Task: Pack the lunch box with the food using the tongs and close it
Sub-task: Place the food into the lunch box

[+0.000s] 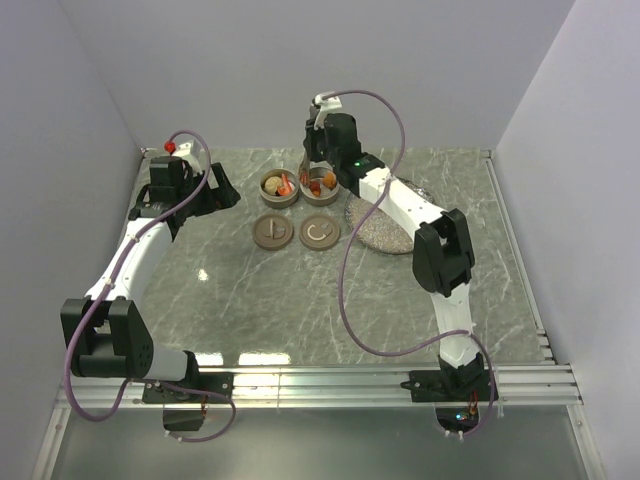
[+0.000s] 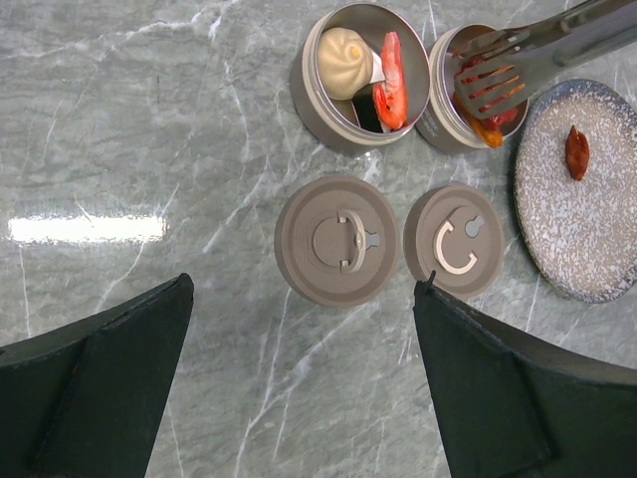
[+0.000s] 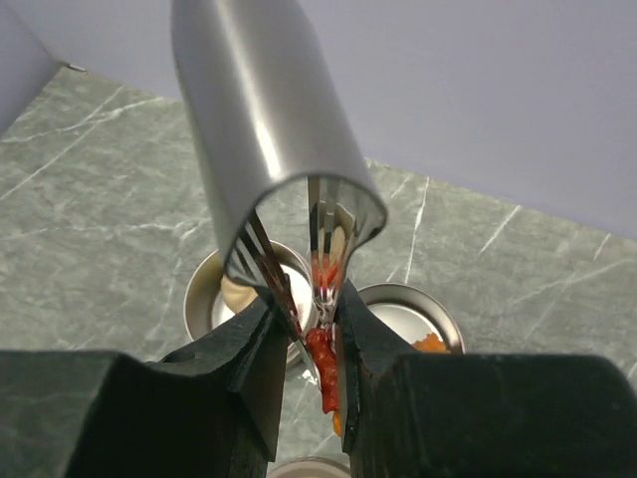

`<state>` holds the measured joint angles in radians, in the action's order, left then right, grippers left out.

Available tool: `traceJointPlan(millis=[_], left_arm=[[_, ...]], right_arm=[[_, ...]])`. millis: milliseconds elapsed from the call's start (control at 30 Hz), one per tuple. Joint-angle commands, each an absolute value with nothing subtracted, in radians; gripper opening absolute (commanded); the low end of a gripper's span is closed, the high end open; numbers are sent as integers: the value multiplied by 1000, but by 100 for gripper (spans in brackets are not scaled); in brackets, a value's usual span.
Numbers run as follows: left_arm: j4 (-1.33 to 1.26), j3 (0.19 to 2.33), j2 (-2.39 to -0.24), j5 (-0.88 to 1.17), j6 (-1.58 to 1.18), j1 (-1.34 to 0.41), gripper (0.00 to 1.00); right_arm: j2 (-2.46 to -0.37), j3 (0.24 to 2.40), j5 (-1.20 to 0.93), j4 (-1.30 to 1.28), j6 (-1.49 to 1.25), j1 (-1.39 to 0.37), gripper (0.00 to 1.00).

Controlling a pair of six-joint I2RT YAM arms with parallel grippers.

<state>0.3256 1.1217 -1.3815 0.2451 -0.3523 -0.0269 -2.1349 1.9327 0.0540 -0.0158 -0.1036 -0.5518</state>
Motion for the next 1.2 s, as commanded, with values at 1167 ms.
traceJointPlan(millis=[1167], left_arm=[[285,1137,-1362,247,-325,-21,99]], right_arm=[[-1961,1928,232,98,-78,-496,43]])
